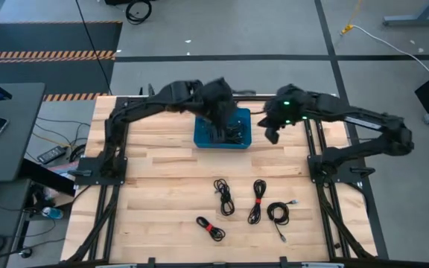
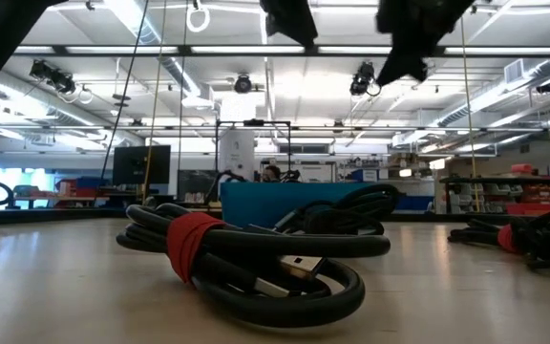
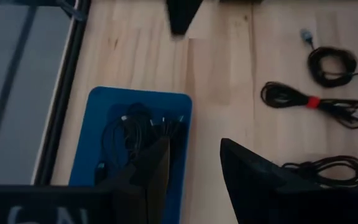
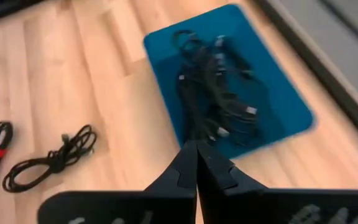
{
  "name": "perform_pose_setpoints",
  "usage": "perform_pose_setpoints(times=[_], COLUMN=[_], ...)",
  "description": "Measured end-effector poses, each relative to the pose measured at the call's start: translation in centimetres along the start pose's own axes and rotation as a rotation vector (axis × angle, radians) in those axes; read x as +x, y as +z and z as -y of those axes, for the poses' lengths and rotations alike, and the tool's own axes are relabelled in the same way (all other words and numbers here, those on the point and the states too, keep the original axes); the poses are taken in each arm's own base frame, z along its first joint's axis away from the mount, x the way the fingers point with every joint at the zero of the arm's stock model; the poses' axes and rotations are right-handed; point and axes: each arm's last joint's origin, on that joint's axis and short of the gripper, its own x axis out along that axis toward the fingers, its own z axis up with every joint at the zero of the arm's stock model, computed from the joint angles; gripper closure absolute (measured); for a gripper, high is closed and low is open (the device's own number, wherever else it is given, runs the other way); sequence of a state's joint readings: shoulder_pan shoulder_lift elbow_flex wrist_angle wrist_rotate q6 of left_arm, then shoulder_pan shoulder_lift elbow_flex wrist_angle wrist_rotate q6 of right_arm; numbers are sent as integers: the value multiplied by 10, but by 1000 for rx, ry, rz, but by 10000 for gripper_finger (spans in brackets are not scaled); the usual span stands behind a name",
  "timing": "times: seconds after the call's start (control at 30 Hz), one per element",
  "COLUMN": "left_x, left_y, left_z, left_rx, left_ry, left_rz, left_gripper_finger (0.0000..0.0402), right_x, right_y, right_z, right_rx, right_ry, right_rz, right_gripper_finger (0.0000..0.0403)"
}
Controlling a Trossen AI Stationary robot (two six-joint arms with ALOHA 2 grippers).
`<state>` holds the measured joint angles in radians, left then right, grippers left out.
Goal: Pick and place USB-C Cables
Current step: Adjust the blue bin
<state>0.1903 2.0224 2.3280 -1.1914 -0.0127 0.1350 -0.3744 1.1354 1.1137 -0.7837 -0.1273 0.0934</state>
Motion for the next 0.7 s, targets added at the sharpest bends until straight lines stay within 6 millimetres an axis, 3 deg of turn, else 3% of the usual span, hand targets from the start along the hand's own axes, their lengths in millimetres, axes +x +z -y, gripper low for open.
perform_pose_setpoints(times=[0.23, 0.4, 0.57, 0.7], left_x=[-1, -2, 0, 0], left_y=[2, 0, -3, -5], left_z=[29, 39, 41, 42], left_rx=[-2, -23, -37, -38], left_ry=[33, 29, 60, 58], left_rz=[-9, -36, -76, -90], left_gripper_finger=[251, 251, 251, 251], right_x=[75, 123, 153, 160], right_y=[13, 7, -2, 0], right_z=[2, 3, 2, 4], right_rx=[-72, -71, -111, -138], right_ry=[214, 282, 297, 293], right_rz=[-83, -176, -241, -215], right_gripper_finger=[402, 402, 402, 402])
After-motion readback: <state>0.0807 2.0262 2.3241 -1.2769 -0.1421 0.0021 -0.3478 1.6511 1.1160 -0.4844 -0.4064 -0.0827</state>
